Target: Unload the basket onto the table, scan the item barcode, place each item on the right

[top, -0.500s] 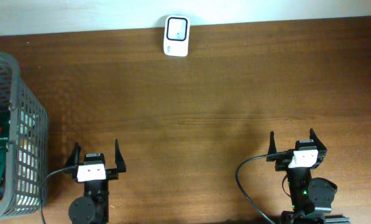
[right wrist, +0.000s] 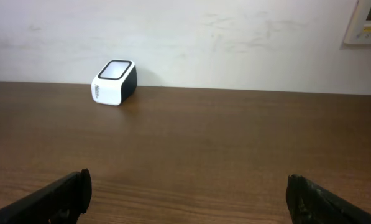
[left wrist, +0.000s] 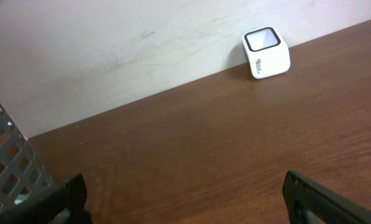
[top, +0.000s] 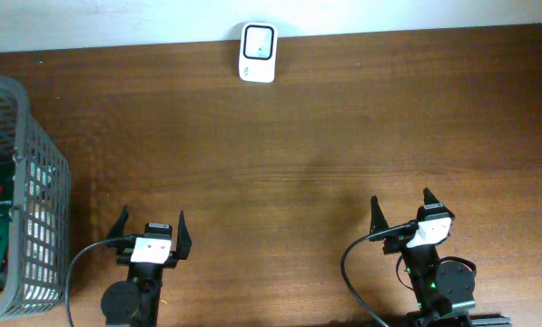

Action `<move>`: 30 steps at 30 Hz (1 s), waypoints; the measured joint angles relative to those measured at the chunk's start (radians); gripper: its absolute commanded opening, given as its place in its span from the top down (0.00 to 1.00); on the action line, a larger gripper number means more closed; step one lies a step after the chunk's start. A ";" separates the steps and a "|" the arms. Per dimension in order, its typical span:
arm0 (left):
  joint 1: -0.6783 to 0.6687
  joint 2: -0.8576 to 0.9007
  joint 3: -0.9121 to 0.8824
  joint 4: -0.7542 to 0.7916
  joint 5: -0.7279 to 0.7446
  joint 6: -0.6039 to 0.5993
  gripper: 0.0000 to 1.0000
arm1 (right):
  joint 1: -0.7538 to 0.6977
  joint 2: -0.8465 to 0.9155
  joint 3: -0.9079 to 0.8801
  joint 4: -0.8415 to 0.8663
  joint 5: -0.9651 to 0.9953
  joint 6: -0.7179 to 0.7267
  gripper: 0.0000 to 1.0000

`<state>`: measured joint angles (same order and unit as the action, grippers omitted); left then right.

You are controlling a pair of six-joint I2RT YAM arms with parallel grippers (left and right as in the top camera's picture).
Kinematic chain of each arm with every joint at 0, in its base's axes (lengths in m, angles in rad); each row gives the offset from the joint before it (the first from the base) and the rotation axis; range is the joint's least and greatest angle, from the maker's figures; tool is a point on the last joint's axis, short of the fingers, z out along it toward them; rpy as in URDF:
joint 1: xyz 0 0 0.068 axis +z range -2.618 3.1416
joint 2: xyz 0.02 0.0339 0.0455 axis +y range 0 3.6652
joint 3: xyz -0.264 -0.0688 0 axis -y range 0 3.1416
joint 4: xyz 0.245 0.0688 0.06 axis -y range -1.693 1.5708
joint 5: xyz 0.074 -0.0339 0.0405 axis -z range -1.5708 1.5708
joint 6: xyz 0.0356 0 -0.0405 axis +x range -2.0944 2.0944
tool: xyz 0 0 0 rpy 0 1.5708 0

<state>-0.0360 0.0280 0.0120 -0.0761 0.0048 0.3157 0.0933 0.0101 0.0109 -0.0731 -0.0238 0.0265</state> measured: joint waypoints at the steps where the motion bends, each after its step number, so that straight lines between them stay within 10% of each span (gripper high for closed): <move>1: 0.000 0.000 0.000 0.000 0.000 0.000 0.01 | 0.000 0.000 0.000 0.000 0.000 0.001 0.02; 20: 0.000 0.003 0.017 -0.012 0.008 -0.064 0.01 | 0.000 0.000 0.000 0.000 0.000 0.000 0.02; 27: 0.000 0.383 0.417 -0.052 0.019 -0.140 0.01 | 0.000 0.001 0.000 0.000 0.001 0.000 0.02; 30: 0.000 0.632 0.735 -0.311 0.026 -0.156 0.01 | 0.000 0.001 0.000 0.000 0.001 0.001 0.02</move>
<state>-0.0360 0.6601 0.7467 -0.3866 0.0311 0.1600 0.0937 0.0113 0.0109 -0.0731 -0.0227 0.0273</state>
